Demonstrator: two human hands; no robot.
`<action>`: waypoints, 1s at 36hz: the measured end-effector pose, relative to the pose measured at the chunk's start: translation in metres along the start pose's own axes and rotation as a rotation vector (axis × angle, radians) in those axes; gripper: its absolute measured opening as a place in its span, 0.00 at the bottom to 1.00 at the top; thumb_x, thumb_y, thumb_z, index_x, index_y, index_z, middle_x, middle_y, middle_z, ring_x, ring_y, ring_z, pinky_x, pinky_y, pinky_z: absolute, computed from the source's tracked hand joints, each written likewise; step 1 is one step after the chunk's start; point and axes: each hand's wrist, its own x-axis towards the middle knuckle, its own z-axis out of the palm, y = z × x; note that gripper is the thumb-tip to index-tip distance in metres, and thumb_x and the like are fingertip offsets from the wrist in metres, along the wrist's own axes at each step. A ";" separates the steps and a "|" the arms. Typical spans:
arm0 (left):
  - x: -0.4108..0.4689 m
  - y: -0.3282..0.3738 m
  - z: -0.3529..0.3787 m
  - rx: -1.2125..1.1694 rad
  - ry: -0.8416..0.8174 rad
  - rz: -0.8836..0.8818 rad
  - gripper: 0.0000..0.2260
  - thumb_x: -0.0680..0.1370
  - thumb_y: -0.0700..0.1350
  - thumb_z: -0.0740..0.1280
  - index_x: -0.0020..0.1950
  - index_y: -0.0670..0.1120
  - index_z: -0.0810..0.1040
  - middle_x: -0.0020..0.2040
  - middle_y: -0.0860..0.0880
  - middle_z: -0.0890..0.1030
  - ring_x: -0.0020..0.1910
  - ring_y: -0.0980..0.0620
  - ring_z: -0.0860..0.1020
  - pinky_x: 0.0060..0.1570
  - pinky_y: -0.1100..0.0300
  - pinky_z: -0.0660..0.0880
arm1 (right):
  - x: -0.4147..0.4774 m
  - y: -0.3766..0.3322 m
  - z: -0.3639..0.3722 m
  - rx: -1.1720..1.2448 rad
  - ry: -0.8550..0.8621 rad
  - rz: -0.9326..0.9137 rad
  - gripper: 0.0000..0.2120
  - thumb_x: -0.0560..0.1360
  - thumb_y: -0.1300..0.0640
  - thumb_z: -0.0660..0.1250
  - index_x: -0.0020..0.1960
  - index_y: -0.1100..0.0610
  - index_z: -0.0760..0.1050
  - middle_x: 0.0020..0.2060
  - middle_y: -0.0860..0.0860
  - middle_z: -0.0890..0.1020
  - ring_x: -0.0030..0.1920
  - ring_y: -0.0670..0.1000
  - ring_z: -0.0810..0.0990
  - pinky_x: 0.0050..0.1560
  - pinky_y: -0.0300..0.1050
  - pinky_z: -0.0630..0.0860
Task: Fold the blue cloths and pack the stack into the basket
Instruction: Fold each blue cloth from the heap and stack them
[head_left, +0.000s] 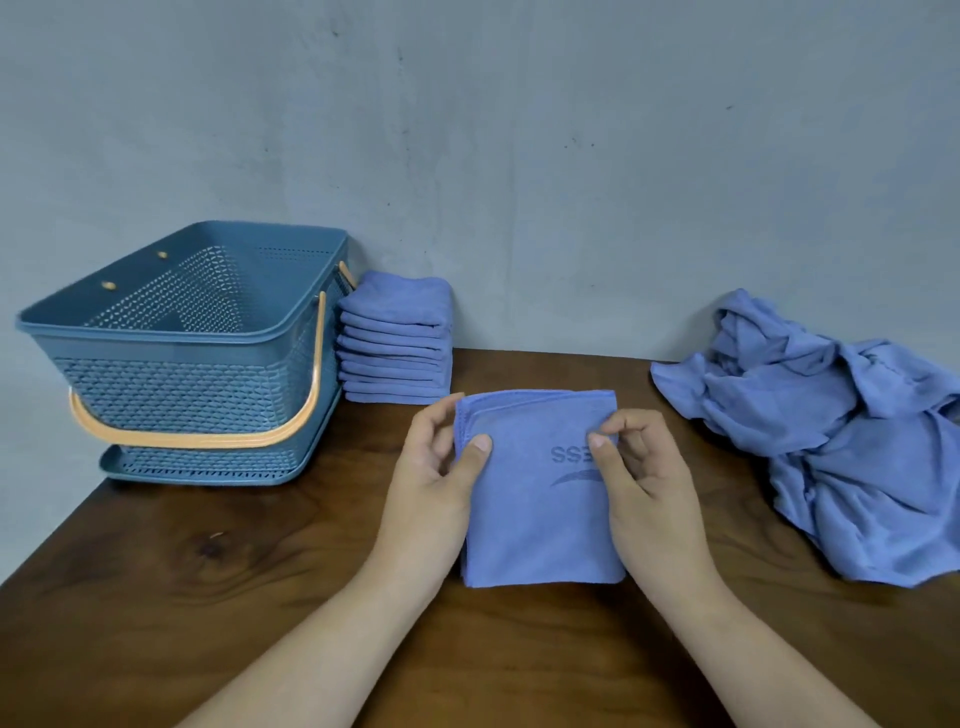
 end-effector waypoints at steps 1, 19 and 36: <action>0.000 0.003 0.000 -0.009 0.005 0.017 0.18 0.85 0.38 0.67 0.73 0.49 0.72 0.66 0.50 0.85 0.67 0.49 0.82 0.69 0.45 0.76 | 0.001 -0.003 0.001 -0.025 -0.009 -0.008 0.04 0.85 0.61 0.65 0.52 0.54 0.77 0.44 0.51 0.81 0.45 0.54 0.79 0.49 0.42 0.73; 0.028 0.050 -0.041 -0.231 0.210 0.239 0.21 0.73 0.46 0.79 0.65 0.50 0.81 0.66 0.37 0.81 0.61 0.47 0.80 0.70 0.41 0.72 | 0.051 -0.078 0.037 -0.298 -0.322 -0.424 0.13 0.81 0.60 0.73 0.62 0.48 0.81 0.61 0.42 0.79 0.64 0.50 0.80 0.64 0.44 0.75; 0.038 0.043 -0.060 -0.258 0.292 0.185 0.24 0.76 0.46 0.71 0.72 0.46 0.74 0.67 0.48 0.83 0.68 0.49 0.80 0.73 0.41 0.72 | 0.191 -0.136 0.112 0.094 -0.264 -0.463 0.15 0.78 0.65 0.74 0.61 0.50 0.81 0.59 0.44 0.84 0.61 0.50 0.83 0.64 0.48 0.79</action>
